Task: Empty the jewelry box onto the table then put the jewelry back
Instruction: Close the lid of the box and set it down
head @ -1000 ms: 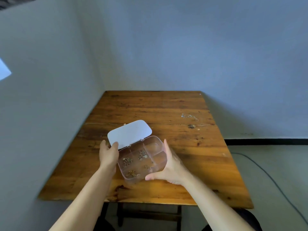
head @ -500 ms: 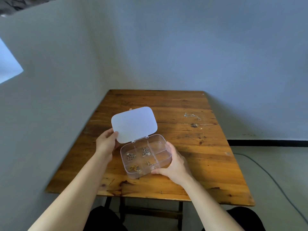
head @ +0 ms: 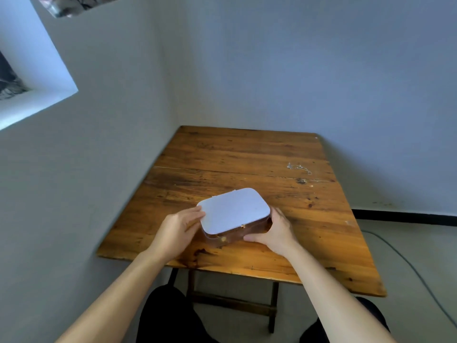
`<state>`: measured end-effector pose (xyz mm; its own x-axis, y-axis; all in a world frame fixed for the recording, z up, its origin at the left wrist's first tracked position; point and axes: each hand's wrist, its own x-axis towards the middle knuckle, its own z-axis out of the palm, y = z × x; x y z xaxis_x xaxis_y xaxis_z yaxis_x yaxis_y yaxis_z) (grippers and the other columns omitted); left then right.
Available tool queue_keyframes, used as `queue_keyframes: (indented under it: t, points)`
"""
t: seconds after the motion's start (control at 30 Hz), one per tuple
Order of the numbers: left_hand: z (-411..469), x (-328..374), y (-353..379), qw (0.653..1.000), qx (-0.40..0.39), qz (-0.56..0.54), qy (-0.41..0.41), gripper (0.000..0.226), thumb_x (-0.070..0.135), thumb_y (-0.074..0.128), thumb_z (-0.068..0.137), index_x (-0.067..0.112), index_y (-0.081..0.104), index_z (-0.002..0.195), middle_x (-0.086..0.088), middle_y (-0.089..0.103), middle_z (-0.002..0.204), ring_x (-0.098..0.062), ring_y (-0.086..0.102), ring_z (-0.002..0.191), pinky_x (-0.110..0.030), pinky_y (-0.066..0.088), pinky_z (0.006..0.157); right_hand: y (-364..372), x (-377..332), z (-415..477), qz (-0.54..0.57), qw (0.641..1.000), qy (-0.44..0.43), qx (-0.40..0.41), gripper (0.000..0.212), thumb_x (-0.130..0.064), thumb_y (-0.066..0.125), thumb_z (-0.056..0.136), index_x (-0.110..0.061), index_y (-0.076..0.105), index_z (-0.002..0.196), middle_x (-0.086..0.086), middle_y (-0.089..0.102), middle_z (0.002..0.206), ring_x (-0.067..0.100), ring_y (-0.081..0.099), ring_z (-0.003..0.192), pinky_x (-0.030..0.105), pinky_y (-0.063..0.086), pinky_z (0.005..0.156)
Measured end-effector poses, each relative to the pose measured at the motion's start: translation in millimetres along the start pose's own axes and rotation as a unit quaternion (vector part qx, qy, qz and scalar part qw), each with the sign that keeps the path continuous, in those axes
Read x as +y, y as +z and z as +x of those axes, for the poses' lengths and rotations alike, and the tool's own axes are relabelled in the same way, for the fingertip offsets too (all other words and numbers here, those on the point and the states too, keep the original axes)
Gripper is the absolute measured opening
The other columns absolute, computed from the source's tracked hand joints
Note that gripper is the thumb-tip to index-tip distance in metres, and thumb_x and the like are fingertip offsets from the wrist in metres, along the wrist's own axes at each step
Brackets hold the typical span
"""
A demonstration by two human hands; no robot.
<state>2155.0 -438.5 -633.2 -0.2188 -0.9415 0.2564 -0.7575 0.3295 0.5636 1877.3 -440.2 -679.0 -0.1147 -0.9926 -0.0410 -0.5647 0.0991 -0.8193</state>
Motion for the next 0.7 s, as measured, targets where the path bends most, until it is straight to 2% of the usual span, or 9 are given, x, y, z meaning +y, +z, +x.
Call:
queue_keyframes:
  t: [0.07, 0.13, 0.23, 0.3, 0.33, 0.43, 0.57, 0.63, 0.7]
  points:
    - [-2, 1, 2, 1.000, -0.007, 0.019, 0.014, 0.027, 0.011, 0.068, 0.090, 0.016, 0.074, 0.116, -0.006, 0.065, 0.133, -0.021, 0.062, 0.122, -0.034, 0.047, 0.107, 1, -1, 0, 0.013, 1.000, 0.000, 0.001, 0.106, -0.042, 0.097, 0.054, -0.034, 0.044, 0.145, -0.008, 0.047, 0.148, 0.018, 0.042, 0.136, 0.043, 0.038, 0.107]
    - [-1, 2, 5, 1.000, -0.023, 0.012, -0.002, 0.031, 0.020, 0.066, 0.092, 0.022, 0.070, 0.123, -0.004, 0.056, 0.143, -0.022, 0.051, 0.134, -0.040, 0.043, 0.111, 1, 0, 0, 0.017, 1.000, 0.003, 0.002, 0.106, -0.039, 0.097, 0.056, -0.036, 0.042, 0.146, -0.008, 0.046, 0.151, 0.017, 0.040, 0.139, 0.045, 0.037, 0.109]
    - [6, 4, 12, 0.992, -0.107, 0.059, 0.015, 0.065, 0.062, 0.059, 0.085, 0.038, 0.046, 0.145, 0.007, 0.018, 0.163, -0.018, 0.007, 0.153, -0.042, 0.016, 0.121, 2, 0, 1, 0.012, 1.000, 0.014, 0.002, 0.107, -0.041, 0.097, 0.056, -0.038, 0.041, 0.147, -0.009, 0.045, 0.152, 0.018, 0.039, 0.140, 0.045, 0.037, 0.109]
    - [14, 5, 17, 0.975, -0.179, 0.126, 0.038, 0.087, 0.083, 0.047, 0.076, 0.049, 0.021, 0.151, 0.012, -0.009, 0.164, -0.015, -0.019, 0.151, -0.043, -0.001, 0.120, 2, 1, 1, 0.006, 1.000, 0.017, 0.003, 0.108, -0.044, 0.096, 0.055, -0.039, 0.040, 0.147, -0.010, 0.045, 0.152, 0.018, 0.039, 0.140, 0.044, 0.037, 0.109]
    - [18, 6, 18, 0.966, -0.206, 0.151, 0.042, 0.091, 0.087, 0.043, 0.074, 0.052, 0.011, 0.151, 0.012, -0.016, 0.164, -0.017, -0.025, 0.149, -0.043, -0.006, 0.119, 2, 1, 1, 0.004, 1.000, 0.017, 0.002, 0.109, -0.045, 0.096, 0.054, -0.040, 0.039, 0.147, -0.010, 0.045, 0.152, 0.018, 0.039, 0.139, 0.044, 0.038, 0.108]
    - [23, 4, 24, 0.954, -0.223, 0.194, 0.045, 0.089, 0.086, 0.037, 0.076, 0.055, -0.004, 0.149, 0.010, -0.019, 0.165, -0.021, -0.026, 0.149, -0.041, -0.009, 0.118, 5, 2, 1, -0.003, 1.000, 0.018, 0.003, 0.112, -0.048, 0.094, 0.055, -0.040, 0.035, 0.150, -0.009, 0.041, 0.154, 0.019, 0.037, 0.141, 0.045, 0.037, 0.109]
    - [20, -1, 36, 0.963, -0.154, 0.223, 0.016, 0.084, 0.082, 0.028, 0.083, 0.048, -0.008, 0.151, 0.005, -0.016, 0.166, -0.026, -0.021, 0.150, -0.042, -0.008, 0.119, 14, 6, -1, -0.035, 0.999, 0.017, 0.001, 0.117, -0.059, 0.084, 0.066, -0.034, 0.016, 0.157, -0.006, 0.027, 0.162, 0.019, 0.033, 0.145, 0.044, 0.037, 0.112]
    - [20, -5, 41, 0.967, -0.113, 0.226, -0.023, 0.084, 0.079, 0.026, 0.086, 0.040, -0.005, 0.154, -0.002, -0.014, 0.166, -0.031, -0.019, 0.151, -0.044, -0.008, 0.120, 17, 8, -4, -0.077, 0.997, -0.004, -0.018, 0.109, -0.069, 0.072, 0.074, -0.033, 0.012, 0.158, -0.007, 0.021, 0.164, 0.018, 0.030, 0.146, 0.044, 0.038, 0.114]
    - [24, -10, 42, 0.967, -0.076, 0.238, -0.056, 0.084, 0.075, 0.026, 0.089, 0.032, -0.001, 0.156, -0.010, -0.010, 0.166, -0.035, -0.013, 0.151, -0.047, -0.005, 0.121, 18, 12, -4, -0.134, 0.989, -0.048, -0.030, 0.092, -0.073, 0.058, 0.081, -0.033, 0.024, 0.157, -0.010, 0.020, 0.163, 0.018, 0.027, 0.147, 0.044, 0.037, 0.115]
